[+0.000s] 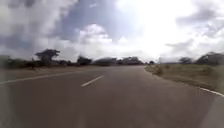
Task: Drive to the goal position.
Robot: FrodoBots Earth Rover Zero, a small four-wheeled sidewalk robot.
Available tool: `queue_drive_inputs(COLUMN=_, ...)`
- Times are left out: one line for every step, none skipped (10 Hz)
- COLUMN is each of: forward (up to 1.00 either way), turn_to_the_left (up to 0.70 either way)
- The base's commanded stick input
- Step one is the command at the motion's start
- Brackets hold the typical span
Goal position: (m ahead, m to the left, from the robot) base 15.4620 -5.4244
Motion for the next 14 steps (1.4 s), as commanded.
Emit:
queue_drive_inputs(forward=1.0, turn_to_the_left=0.0)
queue_drive_inputs(forward=1.0, turn_to_the_left=0.0)
queue_drive_inputs(forward=1.0, turn_to_the_left=0.0)
queue_drive_inputs(forward=1.0, turn_to_the_left=0.0)
queue_drive_inputs(forward=1.0, turn_to_the_left=0.0)
queue_drive_inputs(forward=1.0, turn_to_the_left=0.0)
queue_drive_inputs(forward=1.0, turn_to_the_left=0.0)
queue_drive_inputs(forward=1.0, turn_to_the_left=-0.4)
queue_drive_inputs(forward=1.0, turn_to_the_left=-0.4)
queue_drive_inputs(forward=1.0, turn_to_the_left=-0.4)
queue_drive_inputs(forward=1.0, turn_to_the_left=-0.4)
queue_drive_inputs(forward=1.0, turn_to_the_left=0.0)
queue_drive_inputs(forward=1.0, turn_to_the_left=0.0)
queue_drive_inputs(forward=1.0, turn_to_the_left=0.0)
